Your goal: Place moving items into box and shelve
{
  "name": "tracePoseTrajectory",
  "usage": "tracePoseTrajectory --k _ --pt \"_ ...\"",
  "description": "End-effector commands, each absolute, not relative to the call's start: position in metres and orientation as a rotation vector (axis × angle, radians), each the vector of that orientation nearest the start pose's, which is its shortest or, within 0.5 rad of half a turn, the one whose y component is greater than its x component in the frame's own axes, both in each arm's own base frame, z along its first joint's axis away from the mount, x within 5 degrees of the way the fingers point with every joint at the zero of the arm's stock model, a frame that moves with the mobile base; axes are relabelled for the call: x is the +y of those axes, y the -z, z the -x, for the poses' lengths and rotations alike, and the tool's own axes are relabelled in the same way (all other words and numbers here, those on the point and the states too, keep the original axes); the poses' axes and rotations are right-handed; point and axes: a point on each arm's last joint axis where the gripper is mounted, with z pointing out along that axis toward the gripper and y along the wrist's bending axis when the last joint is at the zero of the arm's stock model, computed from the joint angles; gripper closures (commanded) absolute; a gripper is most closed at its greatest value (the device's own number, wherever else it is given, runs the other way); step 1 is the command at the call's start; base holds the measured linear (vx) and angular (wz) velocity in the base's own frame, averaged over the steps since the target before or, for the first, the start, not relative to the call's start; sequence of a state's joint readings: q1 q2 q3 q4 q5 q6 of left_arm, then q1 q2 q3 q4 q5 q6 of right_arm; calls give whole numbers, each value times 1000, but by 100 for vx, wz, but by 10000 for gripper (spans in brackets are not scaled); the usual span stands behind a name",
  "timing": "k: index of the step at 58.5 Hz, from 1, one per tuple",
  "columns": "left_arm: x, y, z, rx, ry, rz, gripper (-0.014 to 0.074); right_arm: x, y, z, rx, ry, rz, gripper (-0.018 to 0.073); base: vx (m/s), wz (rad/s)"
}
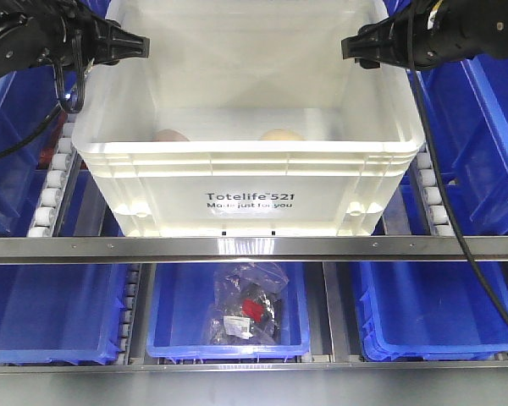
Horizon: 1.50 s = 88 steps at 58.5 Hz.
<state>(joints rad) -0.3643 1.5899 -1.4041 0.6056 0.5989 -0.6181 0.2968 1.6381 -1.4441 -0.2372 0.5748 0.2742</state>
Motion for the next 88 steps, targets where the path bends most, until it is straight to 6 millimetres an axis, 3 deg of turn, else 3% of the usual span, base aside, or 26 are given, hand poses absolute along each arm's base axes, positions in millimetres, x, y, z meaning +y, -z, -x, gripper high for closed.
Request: tracePoseTrajectory --k 1,14,33,40,47,51,88 --pt "-103 -386 -343 2011 -26 -104 170 98 -377 -358 2086 -76 183 43 0 0" --pt "-102 -400 -331 1944 13 -117 232 95 -389 -350 2054 -73 181 63 0 0" --pt "-93 -388 -306 1960 18 -137 274 89 -400 -335 2079 -44 177 143 0 0" --pt "-89 -396 -296 1937 24 -130 321 85 -399 -330 2121 -17 173 312 0 0" --pt "-86 -405 -288 1913 29 -123 482 84 -397 -328 2157 0 172 571 0 0" --pt "-84 -407 -285 1914 18 -123 608 83 -396 -327 2171 4 169 573 0 0" --pt "-81 -404 -284 1948 -10 -111 603 81 -401 -321 2176 5 158 567 0 0"
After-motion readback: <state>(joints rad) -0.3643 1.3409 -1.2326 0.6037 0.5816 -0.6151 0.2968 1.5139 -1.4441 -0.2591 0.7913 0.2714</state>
